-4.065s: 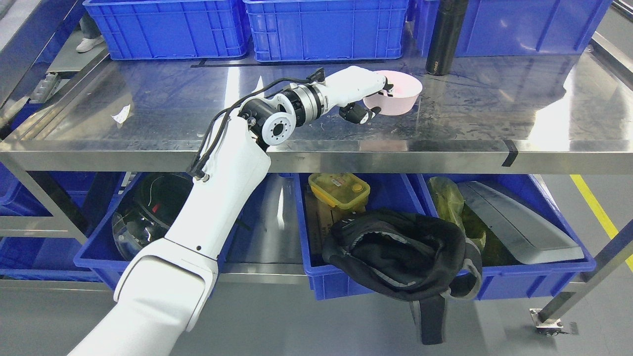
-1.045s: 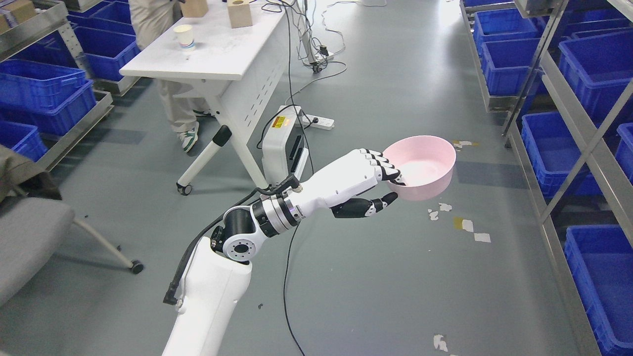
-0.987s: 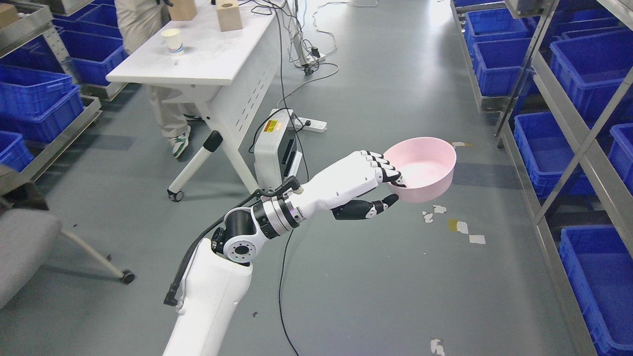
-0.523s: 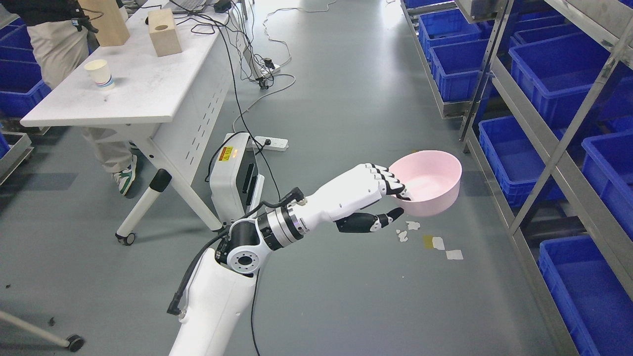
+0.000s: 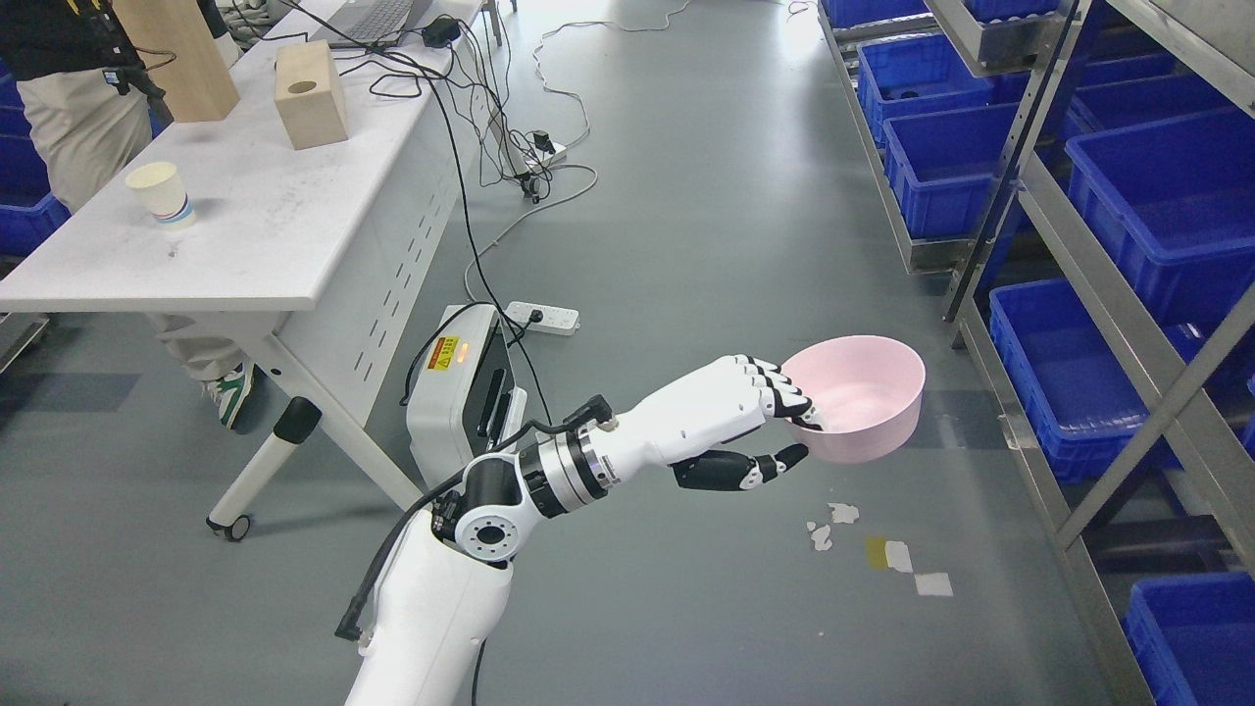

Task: Stack pink IKEA bowl on shelf middle layer
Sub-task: 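Hold the pink bowl raised in the left hand while driving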

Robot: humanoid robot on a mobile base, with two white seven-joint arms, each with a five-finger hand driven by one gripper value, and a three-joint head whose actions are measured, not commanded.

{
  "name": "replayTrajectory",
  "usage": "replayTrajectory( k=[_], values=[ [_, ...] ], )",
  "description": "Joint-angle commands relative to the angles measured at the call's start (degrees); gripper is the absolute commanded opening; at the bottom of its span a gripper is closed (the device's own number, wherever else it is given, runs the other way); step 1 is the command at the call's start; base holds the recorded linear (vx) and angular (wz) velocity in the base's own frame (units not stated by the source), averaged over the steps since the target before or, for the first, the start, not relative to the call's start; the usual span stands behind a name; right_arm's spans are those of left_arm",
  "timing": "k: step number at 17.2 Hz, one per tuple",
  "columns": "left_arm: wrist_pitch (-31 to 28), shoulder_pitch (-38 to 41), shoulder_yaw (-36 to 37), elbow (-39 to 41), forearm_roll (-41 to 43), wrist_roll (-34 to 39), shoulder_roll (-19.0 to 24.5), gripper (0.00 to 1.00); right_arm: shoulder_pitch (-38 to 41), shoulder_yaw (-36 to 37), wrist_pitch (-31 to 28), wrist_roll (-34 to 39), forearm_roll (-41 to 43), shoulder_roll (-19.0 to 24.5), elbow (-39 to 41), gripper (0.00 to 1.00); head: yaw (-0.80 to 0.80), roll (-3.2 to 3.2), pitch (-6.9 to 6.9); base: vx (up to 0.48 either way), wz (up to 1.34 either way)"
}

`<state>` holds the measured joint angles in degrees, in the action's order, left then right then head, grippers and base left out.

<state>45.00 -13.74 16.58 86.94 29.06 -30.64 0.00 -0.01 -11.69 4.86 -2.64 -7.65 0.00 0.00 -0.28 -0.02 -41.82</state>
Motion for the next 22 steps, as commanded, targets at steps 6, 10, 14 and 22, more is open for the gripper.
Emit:
replayTrajectory(
  k=[6, 10, 14, 22],
  values=[
    [0.0, 0.0, 0.3, 0.2, -0.2, -0.2, 1.0, 0.01, 0.9, 0.0, 0.0, 0.0, 0.0, -1.0, 1.0, 1.00, 0.00, 0.00, 0.00, 0.348, -0.03],
    [0.0, -0.1, -0.1, 0.2, -0.2, -0.7, 1.0, 0.01, 0.9, 0.0, 0.0, 0.0, 0.0, -1.0, 1.0, 1.00, 0.00, 0.00, 0.00, 0.308, 0.01],
    [0.0, 0.4, -0.5, 0.4, -0.4, -1.5, 1.0, 0.01, 0.9, 0.0, 0.0, 0.0, 0.0, -1.0, 1.0, 1.00, 0.00, 0.00, 0.00, 0.289, 0.05],
    [0.0, 0.7, -2.0, 0.2, -0.5, -3.6, 1.0, 0.01, 0.9, 0.0, 0.0, 0.0, -0.1, -1.0, 1.0, 1.00, 0.00, 0.00, 0.00, 0.209, -0.05]
  ],
)
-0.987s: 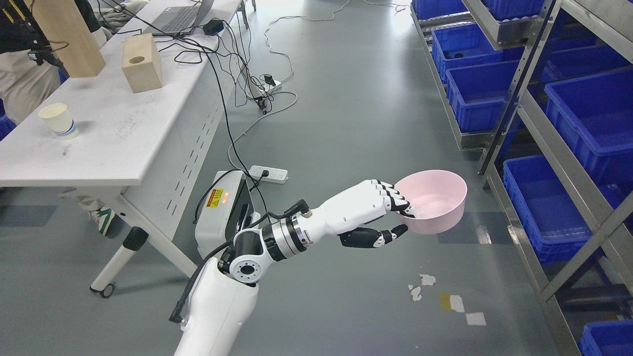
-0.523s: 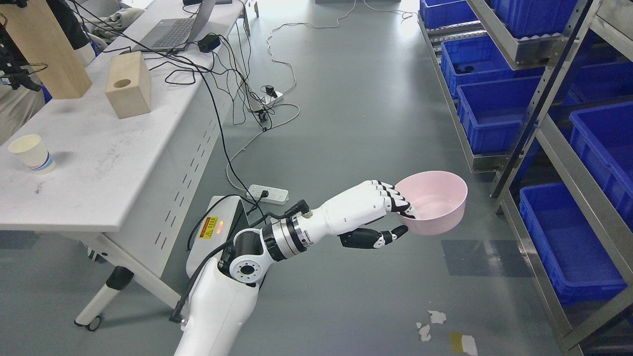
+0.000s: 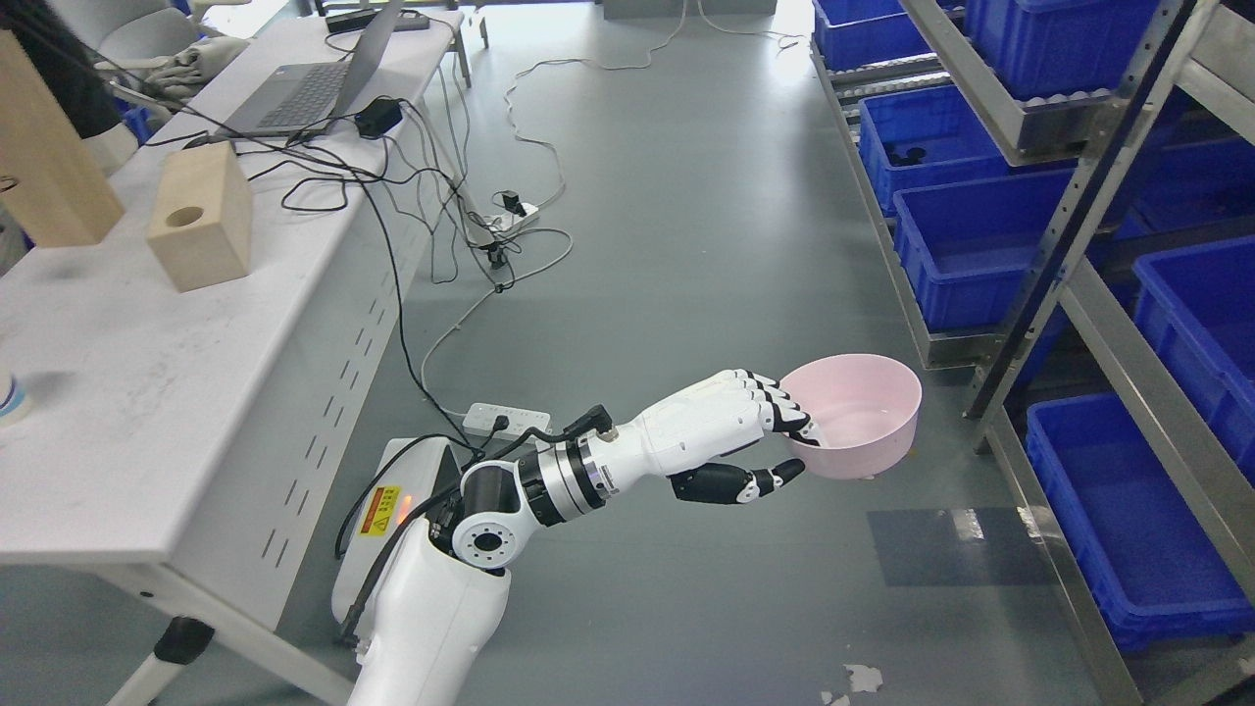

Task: Stack pink IKEA bowl on shelf middle layer
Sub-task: 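Hold the pink bowl raised in the left hand while driving, then lower the held bowl with the left hand onto the pink bowl on the tray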

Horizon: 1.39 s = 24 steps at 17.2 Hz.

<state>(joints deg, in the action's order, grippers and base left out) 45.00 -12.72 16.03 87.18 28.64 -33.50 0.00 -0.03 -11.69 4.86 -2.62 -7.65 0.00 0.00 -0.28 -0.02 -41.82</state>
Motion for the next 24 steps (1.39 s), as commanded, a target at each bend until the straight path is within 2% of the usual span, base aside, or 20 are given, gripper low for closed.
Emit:
replayTrajectory(
  k=[1, 6, 9, 11, 14, 16, 18, 22, 24],
  values=[
    [0.0, -0.4, -1.0, -0.1, -0.1, -0.8, 1.0, 0.01, 0.9, 0.0, 0.0, 0.0, 0.0, -1.0, 1.0, 1.00, 0.00, 0.00, 0.00, 0.159, -0.43],
    [0.0, -1.7, 0.9, 0.0, -0.2, -1.1, 1.0, 0.01, 0.9, 0.0, 0.0, 0.0, 0.0, -1.0, 1.0, 1.00, 0.00, 0.00, 0.00, 0.129, -0.88],
    [0.0, -9.0, 1.8, 0.5, -0.5, -1.2, 1.0, 0.01, 0.9, 0.0, 0.0, 0.0, 0.0, -1.0, 1.0, 1.00, 0.00, 0.00, 0.00, 0.123, -1.16],
    [0.0, -14.6, 5.8, 0.3, -0.6, -1.1, 1.0, 0.01, 0.9, -0.1, 0.0, 0.0, 0.0, -1.0, 1.0, 1.00, 0.00, 0.00, 0.00, 0.095, -1.40],
    [0.0, -19.5, 6.3, 0.4, -0.4, -1.2, 1.0, 0.01, 0.9, 0.0, 0.0, 0.0, 0.0, -1.0, 1.0, 1.00, 0.00, 0.00, 0.00, 0.088, -1.40],
    [0.0, -25.0, 4.9, 0.5, 0.0, -2.0, 1.0, 0.01, 0.9, 0.0, 0.0, 0.0, 0.0, -1.0, 1.0, 1.00, 0.00, 0.00, 0.00, 0.078, -1.12],
    [0.0, -28.8, -0.9, -0.2, 0.3, -7.0, 1.0, 0.01, 0.9, 0.0, 0.0, 0.0, -0.1, -1.0, 1.0, 1.00, 0.00, 0.00, 0.00, 0.084, -0.92],
    [0.0, -32.0, -9.9, -1.7, 0.4, -13.2, 1.0, 0.01, 0.9, 0.0, 0.0, 0.0, 0.0, -1.0, 1.0, 1.00, 0.00, 0.00, 0.00, 0.102, -0.62],
    [0.0, -31.5, -10.2, -2.8, 0.5, -13.1, 4.1, 0.01, 0.9, 0.0, 0.0, 0.0, 0.0, -1.0, 1.0, 1.00, 0.00, 0.00, 0.00, 0.135, -0.37]
  ],
)
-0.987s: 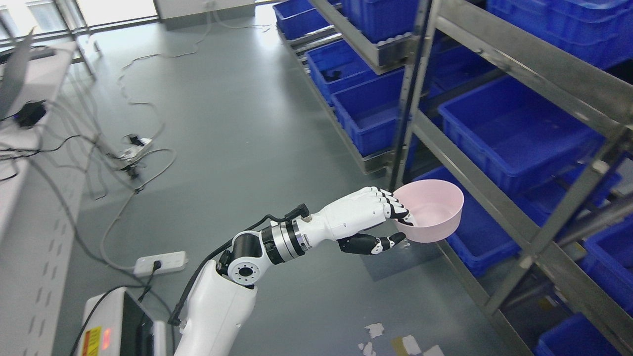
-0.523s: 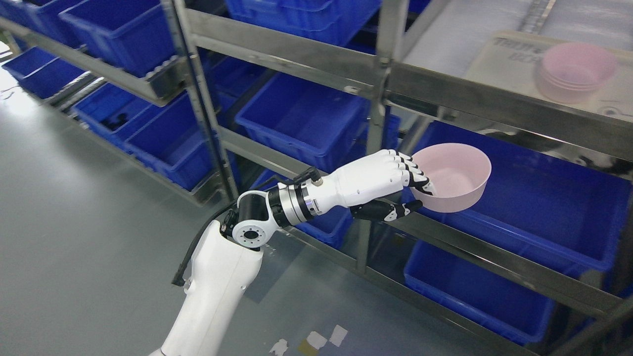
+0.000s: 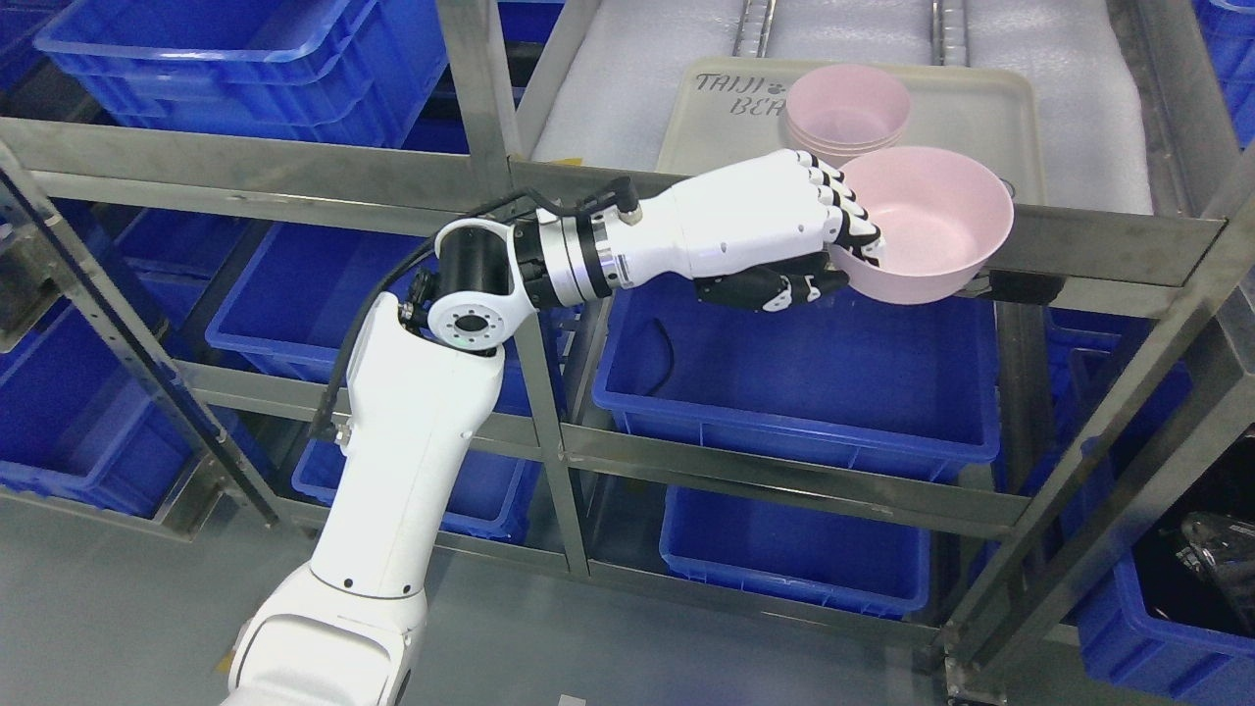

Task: Stack pink IKEA bowl on shelf middle layer
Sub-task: 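Lower the held bowl with the left hand onto the pink bowl on the tray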

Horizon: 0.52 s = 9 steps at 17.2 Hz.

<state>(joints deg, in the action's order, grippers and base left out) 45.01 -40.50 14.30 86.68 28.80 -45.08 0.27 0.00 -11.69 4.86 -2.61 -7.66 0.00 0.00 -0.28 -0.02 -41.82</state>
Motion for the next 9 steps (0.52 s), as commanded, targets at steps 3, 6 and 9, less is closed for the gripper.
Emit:
replayTrajectory(
  k=[3, 6, 9],
  values=[
    [0.0, -4.2, -13.0, -3.5, 0.8, -1.2, 7.5, 0.01, 0.9, 0.0, 0.0, 0.0, 0.0, -1.0, 1.0, 1.00, 0.00, 0.00, 0.00, 0.138, -0.26],
    [0.0, -4.3, -14.6, -5.5, 1.3, -1.1, 7.4, 0.01, 0.9, 0.0, 0.0, 0.0, 0.0, -1.0, 1.0, 1.00, 0.00, 0.00, 0.00, 0.153, -0.16],
    [0.0, -6.8, -11.7, -5.9, 5.0, -1.5, 6.2, 0.02, 0.9, 0.0, 0.0, 0.0, 0.0, -1.0, 1.0, 1.00, 0.00, 0.00, 0.00, 0.170, -0.05]
  ],
)
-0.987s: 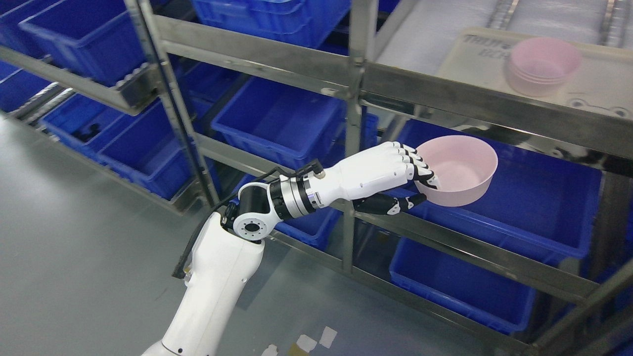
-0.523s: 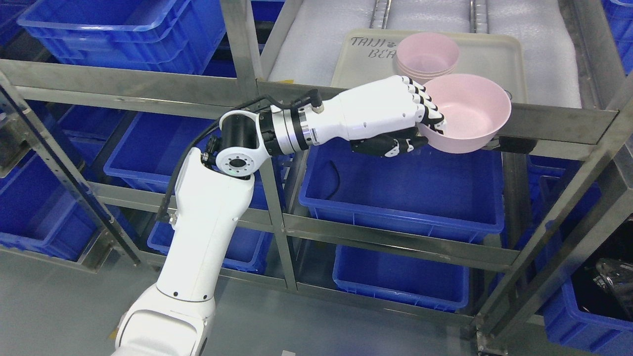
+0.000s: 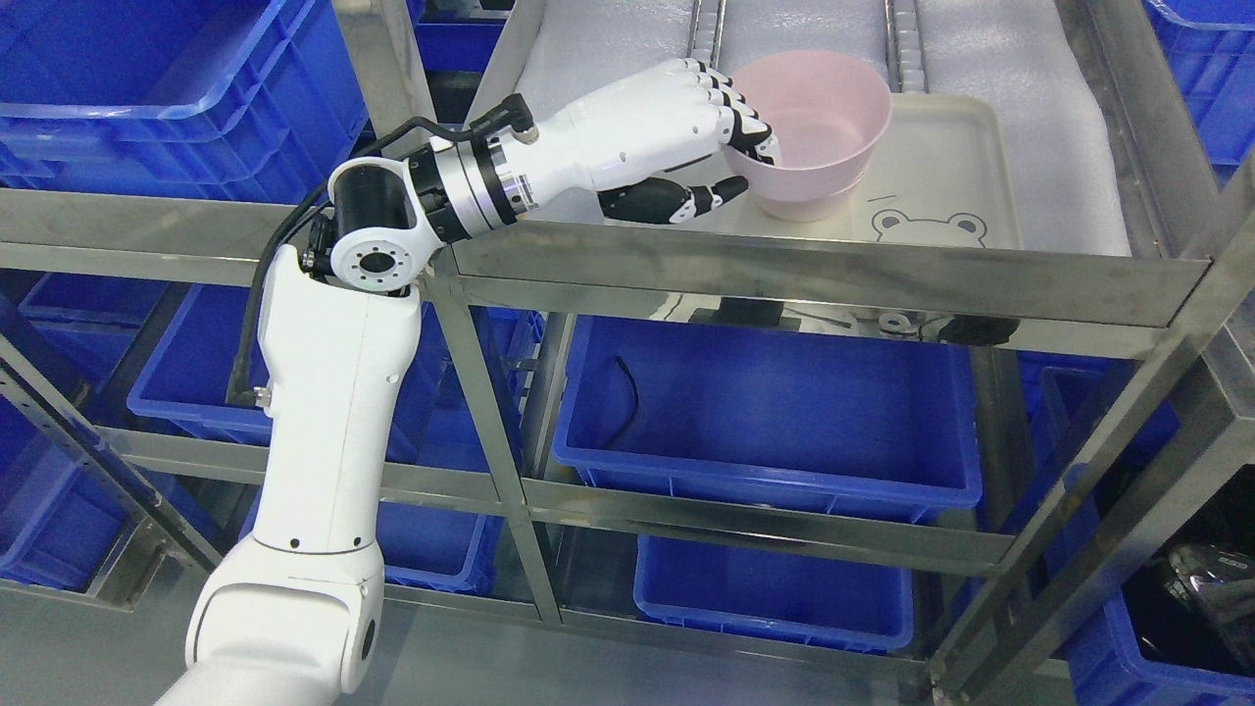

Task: Stack pink IKEA bowl on shelf middle layer
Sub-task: 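Lower the held bowl with the left hand onto the pink bowl on the tray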

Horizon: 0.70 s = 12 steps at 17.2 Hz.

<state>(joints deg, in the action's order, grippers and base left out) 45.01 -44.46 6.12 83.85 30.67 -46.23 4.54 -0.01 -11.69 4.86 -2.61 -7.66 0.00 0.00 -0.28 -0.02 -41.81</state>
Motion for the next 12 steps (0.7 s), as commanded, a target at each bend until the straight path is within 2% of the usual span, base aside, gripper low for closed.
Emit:
replayTrajectory(
  k=[1, 6, 12],
  values=[
    [0.0, -4.0, -0.8, -4.0, 3.3, -0.2, 0.8, 0.02, 0.9, 0.0, 0.0, 0.0, 0.0, -1.0, 1.0, 1.00, 0.00, 0.00, 0.00, 0.161, -0.02],
    [0.0, -3.8, 1.9, -6.3, 9.2, 0.2, -3.5, 0.02, 0.9, 0.0, 0.0, 0.0, 0.0, -1.0, 1.0, 1.00, 0.00, 0.00, 0.00, 0.127, -0.01],
    [0.0, -4.6, 2.1, -6.7, 10.3, 0.0, -3.5, 0.02, 0.9, 0.0, 0.0, 0.0, 0.0, -1.0, 1.0, 1.00, 0.00, 0.00, 0.00, 0.090, 0.05]
  ],
)
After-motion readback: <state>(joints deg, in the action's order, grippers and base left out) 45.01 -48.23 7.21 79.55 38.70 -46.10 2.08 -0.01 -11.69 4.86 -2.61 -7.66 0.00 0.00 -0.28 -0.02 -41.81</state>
